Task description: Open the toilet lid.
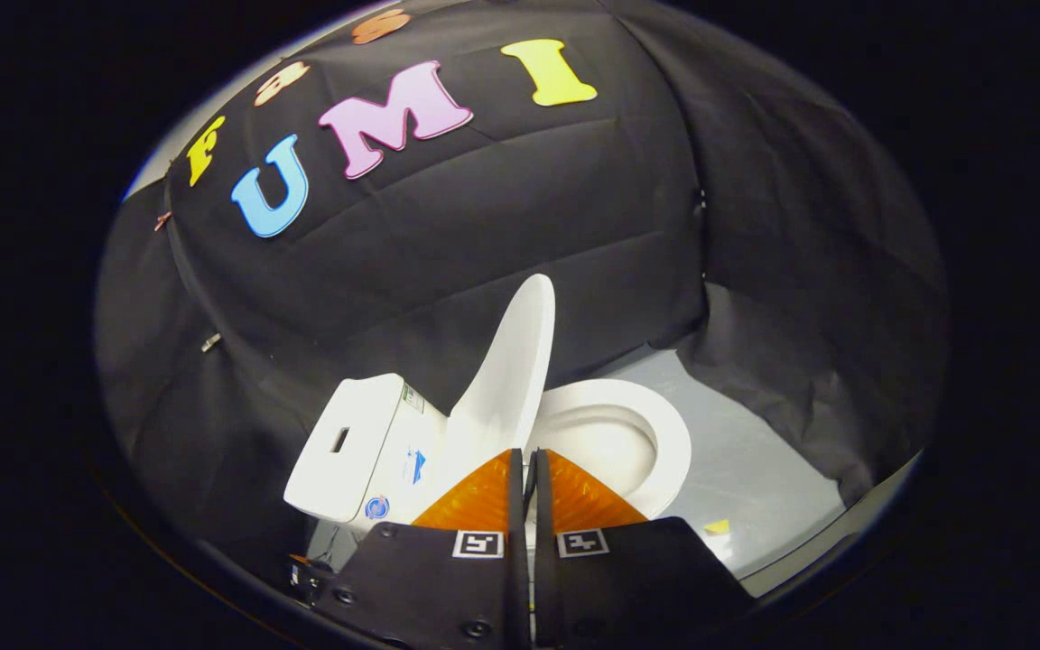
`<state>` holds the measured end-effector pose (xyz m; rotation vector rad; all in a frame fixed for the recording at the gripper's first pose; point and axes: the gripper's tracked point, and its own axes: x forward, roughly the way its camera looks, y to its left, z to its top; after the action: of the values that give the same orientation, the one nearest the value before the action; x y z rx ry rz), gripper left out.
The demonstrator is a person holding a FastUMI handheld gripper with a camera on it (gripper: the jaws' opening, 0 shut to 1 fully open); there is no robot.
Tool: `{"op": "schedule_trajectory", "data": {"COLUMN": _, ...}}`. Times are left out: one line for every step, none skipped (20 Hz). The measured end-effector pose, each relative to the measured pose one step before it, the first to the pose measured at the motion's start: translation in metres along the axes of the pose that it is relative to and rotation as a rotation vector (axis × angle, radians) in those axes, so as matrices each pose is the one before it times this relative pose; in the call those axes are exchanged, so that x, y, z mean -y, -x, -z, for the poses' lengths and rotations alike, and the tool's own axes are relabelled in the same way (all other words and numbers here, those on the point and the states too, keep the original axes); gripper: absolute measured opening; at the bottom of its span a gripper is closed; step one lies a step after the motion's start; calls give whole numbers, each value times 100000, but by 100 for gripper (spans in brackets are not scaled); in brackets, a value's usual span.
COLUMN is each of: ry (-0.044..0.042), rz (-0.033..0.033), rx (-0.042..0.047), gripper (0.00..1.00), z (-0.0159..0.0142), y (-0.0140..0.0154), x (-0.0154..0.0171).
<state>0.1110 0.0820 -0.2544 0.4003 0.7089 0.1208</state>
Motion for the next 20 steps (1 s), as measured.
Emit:
{"op": "schedule_trajectory", "data": {"ry": 1965, "rz": 599, "rx": 1065, "gripper": 8, "z": -209, "y": 246, "x": -1106}}
{"op": "schedule_trajectory", "data": {"ry": 1201, "rz": 435, "rx": 1015, "gripper": 8, "z": -147, "y": 279, "x": -1075}}
{"op": "schedule_trajectory", "data": {"ry": 1102, "rz": 156, "rx": 669, "gripper": 8, "z": -140, "y": 346, "x": -1055}}
{"op": "schedule_trajectory", "data": {"ry": 967, "rz": 112, "rx": 528, "gripper": 9, "z": 24, "y": 446, "x": -1285}}
{"op": "schedule_trajectory", "data": {"ry": 738, "rz": 145, "rx": 515, "gripper": 9, "z": -21, "y": 275, "x": -1116}}
{"op": "schedule_trajectory", "data": {"ry": 1334, "rz": 258, "rx": 516, "gripper": 9, "z": -206, "y": 293, "x": -1107}}
{"op": "schedule_trajectory", "data": {"ry": 1406, "rz": 331, "rx": 505, "gripper": 9, "z": -181, "y": 223, "x": -922}}
{"op": "schedule_trajectory", "data": {"ry": 1182, "rz": 558, "rx": 392, "gripper": 9, "z": -251, "y": 101, "x": -924}}
{"op": "schedule_trajectory", "data": {"ry": 1255, "rz": 546, "rx": 429, "gripper": 10, "z": -137, "y": 87, "x": -856}}
{"op": "schedule_trajectory", "data": {"ry": 992, "rz": 284, "rx": 412, "gripper": 9, "z": -182, "y": 209, "x": -891}}
{"op": "schedule_trajectory", "data": {"ry": 1227, "rz": 326, "rx": 534, "gripper": 10, "z": -63, "y": 110, "x": -852}}
{"op": "schedule_trajectory", "data": {"ry": 1524, "rz": 93, "rx": 358, "gripper": 10, "z": -41, "y": 111, "x": -843}}
{"op": "schedule_trajectory", "data": {"ry": 1234, "rz": -42, "rx": 496, "gripper": 10, "z": -176, "y": 283, "x": -930}}
{"op": "schedule_trajectory", "data": {"ry": 1046, "rz": -273, "rx": 545, "gripper": 10, "z": -31, "y": 12, "x": -303}}
{"op": "schedule_trajectory", "data": {"ry": 832, "rz": -369, "rx": 488, "gripper": 11, "z": -84, "y": 206, "x": -920}}
{"op": "schedule_trajectory", "data": {"ry": 749, "rz": -186, "rx": 505, "gripper": 11, "z": -29, "y": 8, "x": -918}}
{"op": "schedule_trajectory", "data": {"ry": 1049, "rz": 91, "rx": 567, "gripper": 10, "z": -203, "y": 17, "x": -780}}
{"op": "schedule_trajectory", "data": {"ry": 1272, "rz": 415, "rx": 533, "gripper": 11, "z": -71, "y": -14, "x": -804}}
{"op": "schedule_trajectory", "data": {"ry": 1467, "rz": 624, "rx": 527, "gripper": 11, "z": -120, "y": 5, "x": -686}}
{"op": "schedule_trajectory", "data": {"ry": 1344, "rz": 681, "rx": 497, "gripper": 11, "z": 16, "y": 70, "x": -642}}
